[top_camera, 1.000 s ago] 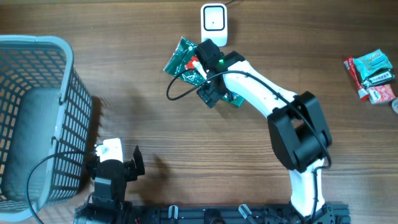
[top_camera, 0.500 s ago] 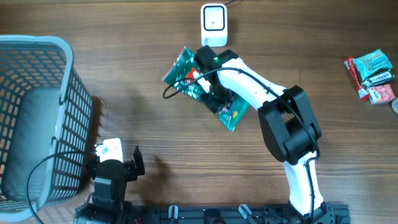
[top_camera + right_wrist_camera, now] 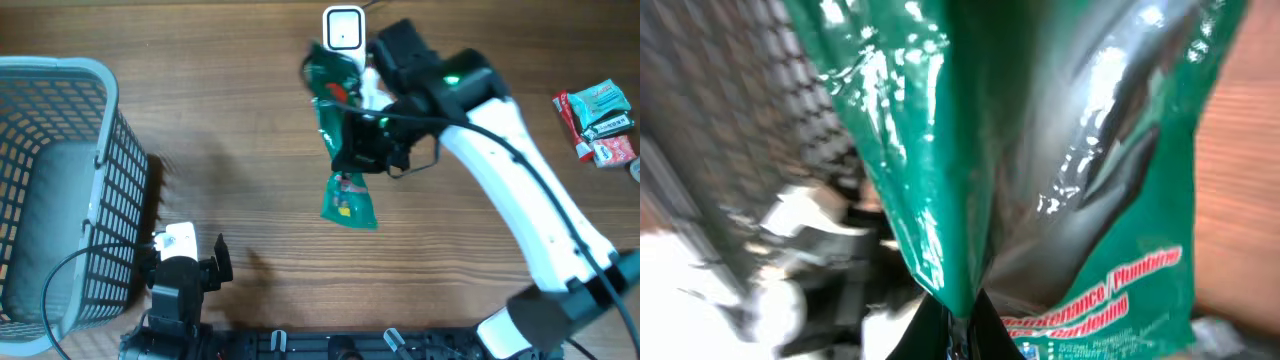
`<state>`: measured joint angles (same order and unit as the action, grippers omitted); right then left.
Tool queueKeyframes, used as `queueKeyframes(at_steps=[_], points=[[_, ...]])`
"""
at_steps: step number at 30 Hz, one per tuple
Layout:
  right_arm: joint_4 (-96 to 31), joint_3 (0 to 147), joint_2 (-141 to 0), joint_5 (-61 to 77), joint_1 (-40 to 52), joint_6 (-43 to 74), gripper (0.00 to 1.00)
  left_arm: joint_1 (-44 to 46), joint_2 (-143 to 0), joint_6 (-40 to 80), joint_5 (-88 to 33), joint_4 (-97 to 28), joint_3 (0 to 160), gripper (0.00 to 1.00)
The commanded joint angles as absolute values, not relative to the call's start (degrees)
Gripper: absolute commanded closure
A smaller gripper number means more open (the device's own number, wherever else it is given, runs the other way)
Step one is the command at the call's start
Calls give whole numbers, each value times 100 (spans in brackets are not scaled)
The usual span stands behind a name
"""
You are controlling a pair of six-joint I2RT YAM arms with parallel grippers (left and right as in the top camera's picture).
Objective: Scan the item barcode
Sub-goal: 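Lift the glove pack up to the scanner face with the right gripper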
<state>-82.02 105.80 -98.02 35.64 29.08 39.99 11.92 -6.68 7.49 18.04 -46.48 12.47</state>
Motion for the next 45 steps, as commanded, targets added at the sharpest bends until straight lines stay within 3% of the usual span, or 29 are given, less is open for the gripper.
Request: queueKeyframes(at_steps=[1,8,12,20,26,35,38,40,45], points=[[-8171,10586,-9714,5391,2729,4941,96,1162,-637,642,1756,-4654,1199,0],[-8792,10560,-9717,7706,2189,4812,96,1162,-637,642,1756,-4654,1199,0],[-8788,10558,-9717,8748,1599,2982,96,1162,-637,642,1756,-4654,1199,0],[-8842,10549,-9717,9041,565,102,96,1162,-637,642,1756,-4654,1199,0],[-9216,10549,-9714,9306,200,-867,96,1162,-637,642,1756,-4654,1199,0],[-9209,10547,-9402,9181,-93,-1125,96,1162,-637,642,1756,-4654,1199,0],[-9209,10547,-9065,8967,-379,-569,96,1162,-637,642,1756,-4654,1199,0],[-9207,10547,-8796,8517,-696,513,96,1162,-637,642,1756,-4654,1199,0],[-9207,10547,-8519,8558,-1310,952,96,1162,-637,642,1756,-4654,1199,0]])
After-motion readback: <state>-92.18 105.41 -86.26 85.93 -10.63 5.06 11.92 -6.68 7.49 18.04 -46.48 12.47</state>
